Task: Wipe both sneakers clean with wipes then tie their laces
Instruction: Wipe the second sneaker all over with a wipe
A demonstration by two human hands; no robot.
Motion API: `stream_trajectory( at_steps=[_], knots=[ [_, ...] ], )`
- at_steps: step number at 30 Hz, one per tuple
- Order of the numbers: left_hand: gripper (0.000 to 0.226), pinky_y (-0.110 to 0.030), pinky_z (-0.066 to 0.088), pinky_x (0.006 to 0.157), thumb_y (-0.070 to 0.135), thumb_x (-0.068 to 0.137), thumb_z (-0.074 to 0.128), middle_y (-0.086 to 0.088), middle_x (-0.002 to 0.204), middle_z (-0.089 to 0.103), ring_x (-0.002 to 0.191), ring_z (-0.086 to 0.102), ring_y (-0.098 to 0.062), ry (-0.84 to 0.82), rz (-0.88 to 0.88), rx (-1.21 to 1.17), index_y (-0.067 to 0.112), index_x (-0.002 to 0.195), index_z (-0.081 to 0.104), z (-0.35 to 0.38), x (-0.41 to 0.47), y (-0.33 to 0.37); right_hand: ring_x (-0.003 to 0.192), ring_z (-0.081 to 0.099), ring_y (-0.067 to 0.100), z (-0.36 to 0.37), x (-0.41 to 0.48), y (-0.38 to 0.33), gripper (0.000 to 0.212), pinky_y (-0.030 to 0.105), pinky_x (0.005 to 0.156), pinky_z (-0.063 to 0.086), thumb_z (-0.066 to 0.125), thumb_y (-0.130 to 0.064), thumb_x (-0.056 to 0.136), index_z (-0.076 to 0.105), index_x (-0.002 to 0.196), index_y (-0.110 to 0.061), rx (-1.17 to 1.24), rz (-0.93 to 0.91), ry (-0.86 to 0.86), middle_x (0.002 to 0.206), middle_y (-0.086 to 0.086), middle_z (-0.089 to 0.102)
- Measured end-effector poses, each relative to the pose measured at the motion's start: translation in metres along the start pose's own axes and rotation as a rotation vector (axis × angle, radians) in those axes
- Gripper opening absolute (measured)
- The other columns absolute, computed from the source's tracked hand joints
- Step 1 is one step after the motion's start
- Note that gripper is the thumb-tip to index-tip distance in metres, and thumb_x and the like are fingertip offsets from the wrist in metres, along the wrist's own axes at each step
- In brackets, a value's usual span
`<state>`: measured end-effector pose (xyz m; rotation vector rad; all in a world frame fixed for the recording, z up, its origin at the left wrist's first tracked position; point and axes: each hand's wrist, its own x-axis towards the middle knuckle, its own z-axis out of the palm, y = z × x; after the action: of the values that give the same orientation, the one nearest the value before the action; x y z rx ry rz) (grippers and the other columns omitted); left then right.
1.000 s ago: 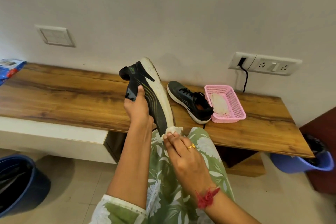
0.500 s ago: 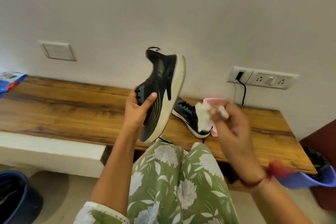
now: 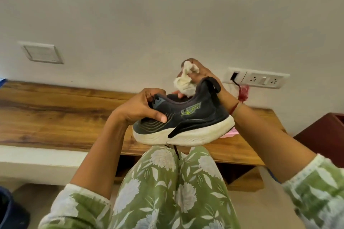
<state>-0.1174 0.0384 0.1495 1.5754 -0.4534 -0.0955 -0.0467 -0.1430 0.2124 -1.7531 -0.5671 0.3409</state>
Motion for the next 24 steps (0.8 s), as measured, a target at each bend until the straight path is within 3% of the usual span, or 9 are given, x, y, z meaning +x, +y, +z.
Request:
stream_trajectory(
  at_steps=[2, 4, 6, 8, 11, 13, 18, 22, 24],
  knots=[
    [0.035, -0.013, 0.049, 0.063, 0.046, 0.043, 0.092, 0.014, 0.068, 0.066, 0.067, 0.062, 0.001, 0.004, 0.025, -0.059, 0.032, 0.069, 0.072, -0.001, 0.003, -0.002, 0.101, 0.061, 0.01, -0.004, 0.002, 0.0, 0.028, 0.01, 0.088, 0.044, 0.064, -0.02, 0.09, 0.055, 0.116, -0.013, 0.142, 0.065, 0.017, 0.102, -0.006, 0.067],
    [0.032, -0.013, 0.049, 0.062, 0.042, 0.046, 0.092, 0.015, 0.068, 0.065, 0.067, 0.062, 0.001, 0.0, 0.041, -0.114, 0.031, 0.069, 0.071, -0.001, 0.003, -0.006, 0.073, 0.063, -0.005, -0.004, -0.007, -0.001, 0.015, 0.012, 0.075, 0.05, 0.055, -0.006, 0.092, 0.058, 0.098, -0.019, 0.17, -0.063, 0.016, 0.068, -0.014, 0.068],
    [0.032, -0.014, 0.05, 0.064, 0.035, 0.048, 0.091, 0.014, 0.071, 0.066, 0.07, 0.063, 0.0, 0.01, 0.041, -0.106, 0.029, 0.071, 0.07, -0.002, 0.005, -0.008, 0.063, 0.06, -0.007, -0.001, -0.019, -0.002, 0.017, 0.007, 0.065, 0.046, 0.048, 0.001, 0.092, 0.059, 0.105, 0.004, 0.251, -0.179, 0.015, 0.059, -0.002, 0.063],
    [0.037, -0.02, 0.052, 0.073, 0.024, 0.051, 0.087, 0.011, 0.082, 0.068, 0.081, 0.065, -0.005, 0.065, 0.006, 0.033, 0.025, 0.083, 0.068, -0.004, 0.003, -0.007, 0.066, 0.058, -0.003, 0.004, -0.024, -0.006, 0.021, 0.01, 0.067, 0.046, 0.044, -0.003, 0.091, 0.056, 0.106, 0.006, 0.297, -0.278, -0.025, 0.063, -0.008, 0.062],
    [0.056, -0.038, 0.05, 0.095, 0.025, 0.066, 0.079, 0.007, 0.117, 0.062, 0.112, 0.059, -0.01, 0.222, -0.078, 0.28, 0.026, 0.117, 0.057, -0.004, -0.006, 0.002, 0.072, 0.049, 0.005, 0.004, -0.018, -0.005, 0.026, 0.02, 0.068, 0.044, 0.041, -0.009, 0.092, 0.061, 0.089, -0.024, 0.196, -0.342, -0.042, 0.075, -0.013, 0.054],
    [0.05, -0.041, 0.047, 0.1, 0.026, 0.074, 0.068, 0.008, 0.125, 0.057, 0.119, 0.053, -0.006, 0.399, -0.017, 0.331, 0.031, 0.121, 0.054, 0.01, -0.013, 0.014, 0.071, 0.045, 0.005, 0.006, -0.018, -0.004, 0.02, 0.02, 0.066, 0.041, 0.038, -0.007, 0.093, 0.052, 0.089, -0.021, 0.123, -0.363, -0.054, 0.077, -0.011, 0.05],
    [0.058, -0.016, 0.042, 0.092, 0.063, 0.074, 0.052, 0.004, 0.117, 0.048, 0.109, 0.05, -0.004, 0.663, 0.122, 0.568, 0.027, 0.119, 0.054, 0.07, -0.016, 0.022, 0.073, 0.045, 0.006, 0.023, -0.013, 0.007, 0.014, 0.021, 0.068, 0.039, 0.036, -0.003, 0.095, 0.045, 0.091, -0.012, 0.051, -0.446, -0.119, 0.084, 0.0, 0.046],
    [0.067, -0.026, 0.052, 0.068, 0.074, 0.06, 0.059, 0.009, 0.09, 0.064, 0.082, 0.062, -0.006, 0.585, -0.026, 0.471, 0.024, 0.104, 0.056, 0.078, -0.012, 0.016, 0.074, 0.044, 0.004, 0.025, -0.01, 0.023, 0.013, 0.021, 0.071, 0.039, 0.038, -0.008, 0.096, 0.046, 0.092, -0.016, 0.02, -0.468, 0.023, 0.083, -0.004, 0.046],
    [0.058, -0.03, 0.056, 0.069, 0.071, 0.058, 0.066, 0.008, 0.083, 0.069, 0.078, 0.065, -0.005, 0.529, -0.103, 0.408, 0.026, 0.095, 0.063, 0.075, -0.008, 0.01, 0.076, 0.046, 0.003, 0.027, -0.012, 0.031, 0.012, 0.021, 0.072, 0.041, 0.038, -0.01, 0.097, 0.046, 0.093, -0.018, -0.053, -0.477, 0.116, 0.085, -0.006, 0.047]
  ],
)
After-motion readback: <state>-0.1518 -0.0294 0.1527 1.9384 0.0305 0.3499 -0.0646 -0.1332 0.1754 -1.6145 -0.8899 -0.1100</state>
